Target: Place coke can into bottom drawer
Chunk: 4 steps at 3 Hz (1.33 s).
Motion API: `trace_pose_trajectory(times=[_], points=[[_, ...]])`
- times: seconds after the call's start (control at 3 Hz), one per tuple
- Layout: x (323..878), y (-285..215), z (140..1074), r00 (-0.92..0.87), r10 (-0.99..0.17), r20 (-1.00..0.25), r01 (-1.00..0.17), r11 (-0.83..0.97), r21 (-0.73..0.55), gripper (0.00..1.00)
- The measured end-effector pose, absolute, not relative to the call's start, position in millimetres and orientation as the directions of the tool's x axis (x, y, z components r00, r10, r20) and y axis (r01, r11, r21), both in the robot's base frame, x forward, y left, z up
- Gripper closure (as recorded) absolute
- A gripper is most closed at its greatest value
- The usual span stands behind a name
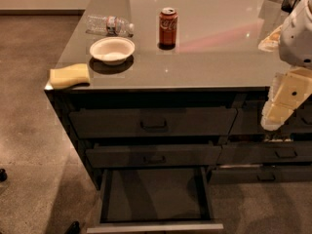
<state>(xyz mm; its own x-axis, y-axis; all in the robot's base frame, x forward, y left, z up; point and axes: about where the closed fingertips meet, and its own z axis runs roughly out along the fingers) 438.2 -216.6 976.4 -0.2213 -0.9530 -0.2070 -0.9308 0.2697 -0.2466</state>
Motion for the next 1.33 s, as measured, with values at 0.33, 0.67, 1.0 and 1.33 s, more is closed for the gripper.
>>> trace_pose_trajectory(times=[0.33,0.67,1.0,1.33], points=[[454,-224,981,-0.224,-0.943,-0.248,-0.919,0.289,-0.269,0.00],[454,-224,981,-0.224,-0.943,-0.248,-0.919,0.289,-0.269,0.00],[487,-216,976,-0.200,-0.937,-0.285,-0.917,0.282,-0.282,0.00],[551,-206,972,-0.159,-0.919,-0.360,-0.902,0.284,-0.326,0.00]])
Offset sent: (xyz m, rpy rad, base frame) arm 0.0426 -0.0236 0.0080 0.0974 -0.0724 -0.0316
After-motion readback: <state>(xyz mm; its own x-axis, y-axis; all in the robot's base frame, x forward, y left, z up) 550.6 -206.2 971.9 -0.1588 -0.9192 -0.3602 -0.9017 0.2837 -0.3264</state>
